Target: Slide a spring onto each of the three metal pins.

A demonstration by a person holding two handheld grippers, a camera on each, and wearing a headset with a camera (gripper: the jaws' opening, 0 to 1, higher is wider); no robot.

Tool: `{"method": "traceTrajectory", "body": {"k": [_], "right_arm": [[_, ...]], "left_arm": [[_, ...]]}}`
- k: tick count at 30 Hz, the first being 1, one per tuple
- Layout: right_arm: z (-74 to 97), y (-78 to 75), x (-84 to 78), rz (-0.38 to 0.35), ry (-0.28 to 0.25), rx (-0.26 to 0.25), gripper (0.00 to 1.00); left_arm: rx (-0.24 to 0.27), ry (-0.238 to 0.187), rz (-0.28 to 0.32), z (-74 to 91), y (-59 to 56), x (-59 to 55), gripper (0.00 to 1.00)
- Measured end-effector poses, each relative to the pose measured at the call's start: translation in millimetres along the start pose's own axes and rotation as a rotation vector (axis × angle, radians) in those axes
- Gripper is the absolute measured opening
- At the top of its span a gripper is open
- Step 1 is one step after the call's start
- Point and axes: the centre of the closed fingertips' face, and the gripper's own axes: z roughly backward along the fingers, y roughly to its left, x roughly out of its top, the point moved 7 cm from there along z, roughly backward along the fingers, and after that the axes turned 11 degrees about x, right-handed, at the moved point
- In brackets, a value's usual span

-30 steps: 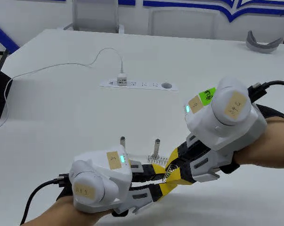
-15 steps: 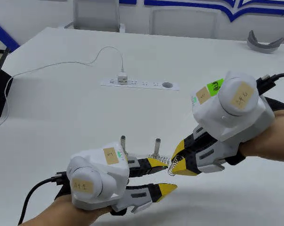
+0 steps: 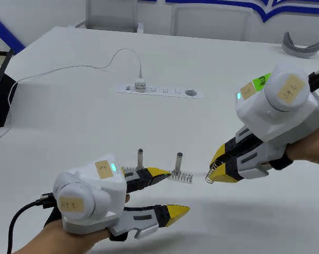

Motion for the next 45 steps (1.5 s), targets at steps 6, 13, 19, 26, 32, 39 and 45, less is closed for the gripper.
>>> {"method": "traceTrajectory", "body": {"k": [6, 13, 19, 26, 32, 39, 45], "right_arm": [[11.9, -10.6, -4.8, -0.028, 0.007, -0.042, 0.12], [21.8, -21.8, -9.3, -0.057, 0.005, -0.078, 0.12], [25.0, -32.2, -12.4, -0.078, 0.008, -0.096, 0.12], [22.3, -43.6, -17.5, -0.091, 0.029, -0.11, 0.12], [16.5, -52.6, -19.3, -0.1, 0.033, -0.106, 0.12], [7.4, -59.1, -21.6, -0.106, 0.058, -0.09, 0.12], [3.1, -64.5, -24.3, -0.114, 0.062, -0.081, 0.12]], "left_arm": [[0.038, 0.009, 0.024, 10.6, 11.5, -5.0, 0.53], [0.093, 0.014, 0.049, 24.4, 24.9, -9.1, 0.59], [0.135, 0.014, 0.062, 33.3, 34.7, -10.3, 0.63], [0.168, 0.009, 0.072, 40.6, 43.1, -10.3, 0.66], [0.189, 0.012, 0.079, 44.7, 46.6, -11.3, 0.69], [0.201, 0.021, 0.085, 47.3, 47.4, -12.7, 0.72], [0.209, 0.024, 0.094, 48.2, 49.2, -13.7, 0.73]]}}
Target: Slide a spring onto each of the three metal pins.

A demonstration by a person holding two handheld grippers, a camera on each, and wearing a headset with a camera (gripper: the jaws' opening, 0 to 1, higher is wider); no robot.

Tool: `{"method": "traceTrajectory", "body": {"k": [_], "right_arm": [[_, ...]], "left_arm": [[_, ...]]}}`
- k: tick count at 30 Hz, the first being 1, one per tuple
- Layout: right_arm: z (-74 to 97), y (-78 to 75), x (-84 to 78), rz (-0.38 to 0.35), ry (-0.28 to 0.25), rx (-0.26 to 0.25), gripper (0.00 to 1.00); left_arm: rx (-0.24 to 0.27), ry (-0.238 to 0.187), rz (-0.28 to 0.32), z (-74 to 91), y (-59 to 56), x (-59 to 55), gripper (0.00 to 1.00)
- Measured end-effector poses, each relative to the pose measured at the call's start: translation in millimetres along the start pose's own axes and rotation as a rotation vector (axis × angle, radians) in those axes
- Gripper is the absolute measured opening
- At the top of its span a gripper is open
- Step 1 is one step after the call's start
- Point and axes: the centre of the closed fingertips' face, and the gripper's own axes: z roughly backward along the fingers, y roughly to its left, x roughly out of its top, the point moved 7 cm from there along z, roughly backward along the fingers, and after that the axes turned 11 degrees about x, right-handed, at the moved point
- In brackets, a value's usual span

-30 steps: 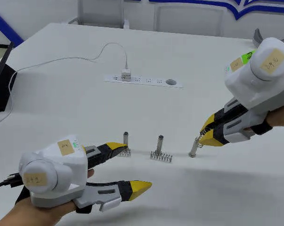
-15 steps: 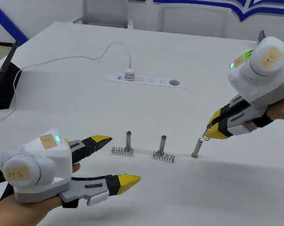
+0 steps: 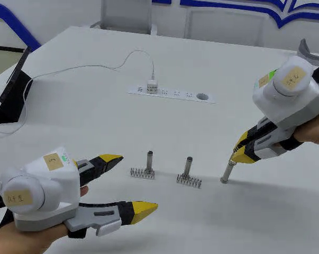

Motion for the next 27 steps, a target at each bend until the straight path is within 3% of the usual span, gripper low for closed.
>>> {"method": "traceTrajectory", "body": {"k": [9, 27], "right_arm": [[-16.2, -8.3, -7.4, -0.032, 0.012, 0.028, 0.12], [-46.3, -7.9, -23.3, -0.072, 0.052, 0.054, 0.13]], "left_arm": [[0.008, 0.008, 0.001, -0.1, 1.1, -2.7, 0.73], [-0.003, 0.016, -0.001, -2.5, -1.3, -5.8, 0.72]]}}
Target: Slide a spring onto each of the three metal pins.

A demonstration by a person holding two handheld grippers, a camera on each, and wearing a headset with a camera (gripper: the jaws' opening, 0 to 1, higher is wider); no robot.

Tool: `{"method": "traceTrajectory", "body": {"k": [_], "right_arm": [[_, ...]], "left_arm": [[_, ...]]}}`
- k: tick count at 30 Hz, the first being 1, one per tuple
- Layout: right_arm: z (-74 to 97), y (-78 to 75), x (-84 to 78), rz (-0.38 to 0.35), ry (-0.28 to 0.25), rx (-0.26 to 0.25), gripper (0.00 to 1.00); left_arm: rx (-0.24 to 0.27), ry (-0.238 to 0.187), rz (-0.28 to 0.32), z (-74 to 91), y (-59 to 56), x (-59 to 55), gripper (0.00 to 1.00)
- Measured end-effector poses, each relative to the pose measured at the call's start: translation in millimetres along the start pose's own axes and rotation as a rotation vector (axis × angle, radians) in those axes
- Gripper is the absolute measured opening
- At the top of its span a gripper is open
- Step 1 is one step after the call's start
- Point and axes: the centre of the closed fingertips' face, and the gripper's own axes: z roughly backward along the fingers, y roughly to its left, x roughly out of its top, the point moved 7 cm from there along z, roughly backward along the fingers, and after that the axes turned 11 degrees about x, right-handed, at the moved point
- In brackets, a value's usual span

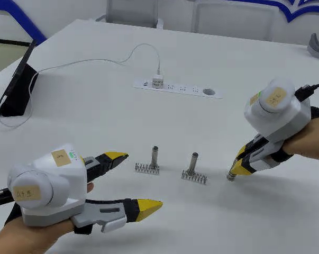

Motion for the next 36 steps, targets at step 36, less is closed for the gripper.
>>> {"method": "traceTrajectory", "body": {"k": [36], "right_arm": [[12.4, 22.1, 24.7, 0.081, -0.083, -0.027, 0.21]], "left_arm": [[-0.013, -0.016, -0.019, -3.3, -4.8, 7.7, 0.72]]}}
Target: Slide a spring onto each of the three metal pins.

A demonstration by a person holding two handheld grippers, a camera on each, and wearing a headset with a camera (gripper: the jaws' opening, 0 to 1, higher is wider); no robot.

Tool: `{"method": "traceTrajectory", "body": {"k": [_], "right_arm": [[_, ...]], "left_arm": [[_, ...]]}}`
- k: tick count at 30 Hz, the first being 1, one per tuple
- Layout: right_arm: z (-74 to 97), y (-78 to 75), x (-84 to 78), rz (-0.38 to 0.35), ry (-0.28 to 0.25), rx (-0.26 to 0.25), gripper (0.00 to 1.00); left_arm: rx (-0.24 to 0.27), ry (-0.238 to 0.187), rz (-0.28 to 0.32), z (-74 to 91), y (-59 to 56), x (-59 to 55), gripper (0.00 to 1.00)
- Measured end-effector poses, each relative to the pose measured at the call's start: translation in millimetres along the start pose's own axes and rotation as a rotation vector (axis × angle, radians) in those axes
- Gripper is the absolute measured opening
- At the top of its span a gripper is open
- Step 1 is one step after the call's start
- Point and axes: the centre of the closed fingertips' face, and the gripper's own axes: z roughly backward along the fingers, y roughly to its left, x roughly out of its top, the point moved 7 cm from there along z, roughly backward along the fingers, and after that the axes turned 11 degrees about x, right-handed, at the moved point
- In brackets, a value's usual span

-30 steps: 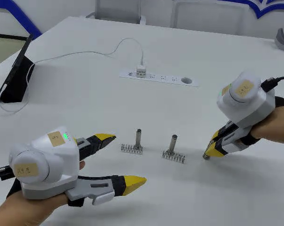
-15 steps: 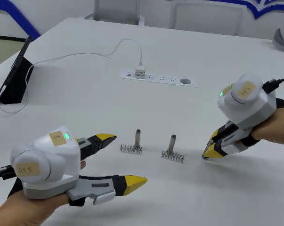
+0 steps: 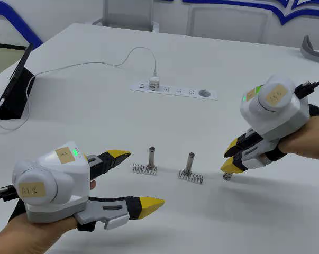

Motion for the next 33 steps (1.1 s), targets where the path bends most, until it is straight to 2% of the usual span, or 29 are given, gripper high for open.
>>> {"method": "traceTrajectory", "body": {"k": [8, 20, 33], "right_arm": [[-17.6, 7.9, 10.3, 0.033, 0.021, 0.03, 0.2], [-45.6, 5.9, 10.2, 0.055, 0.071, 0.067, 0.17], [-57.8, 3.7, 6.9, 0.04, 0.098, 0.092, 0.14]], "left_arm": [[-0.001, -0.004, -0.004, -0.1, -0.6, 1.4, 0.72], [-0.009, 0.0, -0.005, -0.9, -2.0, 1.0, 0.71], [-0.017, -0.001, -0.003, -2.1, -4.3, 0.9, 0.7]]}}
